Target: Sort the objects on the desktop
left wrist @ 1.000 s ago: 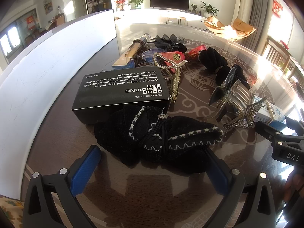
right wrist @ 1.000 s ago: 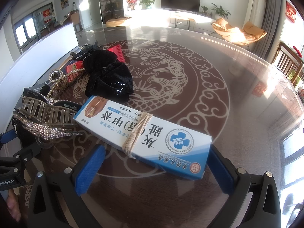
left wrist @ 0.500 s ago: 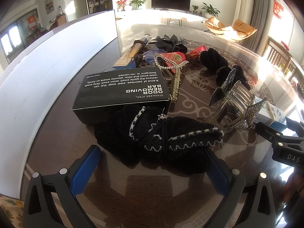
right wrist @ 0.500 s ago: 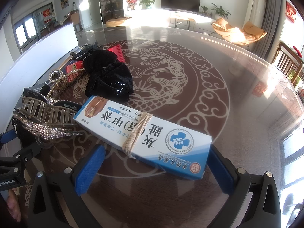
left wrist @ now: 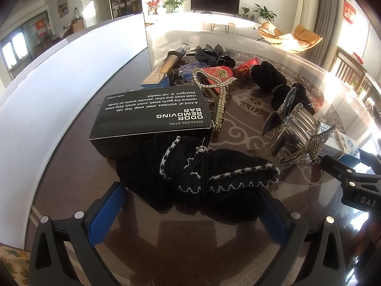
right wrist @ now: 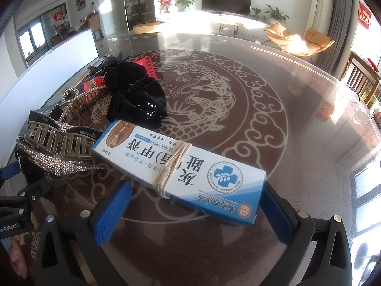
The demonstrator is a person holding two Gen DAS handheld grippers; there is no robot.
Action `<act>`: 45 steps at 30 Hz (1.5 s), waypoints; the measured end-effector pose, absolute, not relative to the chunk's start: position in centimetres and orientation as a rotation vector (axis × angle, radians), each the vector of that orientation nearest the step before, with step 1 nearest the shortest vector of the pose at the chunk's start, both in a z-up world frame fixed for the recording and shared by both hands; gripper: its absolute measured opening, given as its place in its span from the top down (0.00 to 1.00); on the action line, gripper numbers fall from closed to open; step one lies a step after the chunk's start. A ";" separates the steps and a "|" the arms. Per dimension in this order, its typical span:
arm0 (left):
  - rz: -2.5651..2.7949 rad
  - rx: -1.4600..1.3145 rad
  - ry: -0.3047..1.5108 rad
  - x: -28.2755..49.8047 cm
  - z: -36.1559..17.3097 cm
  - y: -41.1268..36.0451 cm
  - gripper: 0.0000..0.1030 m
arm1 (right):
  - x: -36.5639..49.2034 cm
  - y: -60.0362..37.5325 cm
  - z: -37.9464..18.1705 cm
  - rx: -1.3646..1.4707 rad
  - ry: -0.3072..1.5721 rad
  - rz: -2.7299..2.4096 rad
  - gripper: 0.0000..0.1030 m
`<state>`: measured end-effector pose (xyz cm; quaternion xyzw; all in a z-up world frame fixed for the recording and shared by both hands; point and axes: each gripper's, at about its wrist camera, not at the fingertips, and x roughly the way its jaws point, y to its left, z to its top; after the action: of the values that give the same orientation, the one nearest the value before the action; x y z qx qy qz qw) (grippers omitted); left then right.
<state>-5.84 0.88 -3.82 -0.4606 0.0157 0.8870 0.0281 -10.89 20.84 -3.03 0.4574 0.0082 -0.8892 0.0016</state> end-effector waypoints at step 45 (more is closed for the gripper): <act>2.761 -1.429 0.024 -4.6 -3.9 0.2 0.00 | -10.9 20.8 -3.0 1.434 0.027 -2.790 0.00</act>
<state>-4.58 0.18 -3.90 -0.4595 0.0078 0.8880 0.0163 -10.86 20.84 -3.04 0.4572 0.0085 -0.8893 0.0023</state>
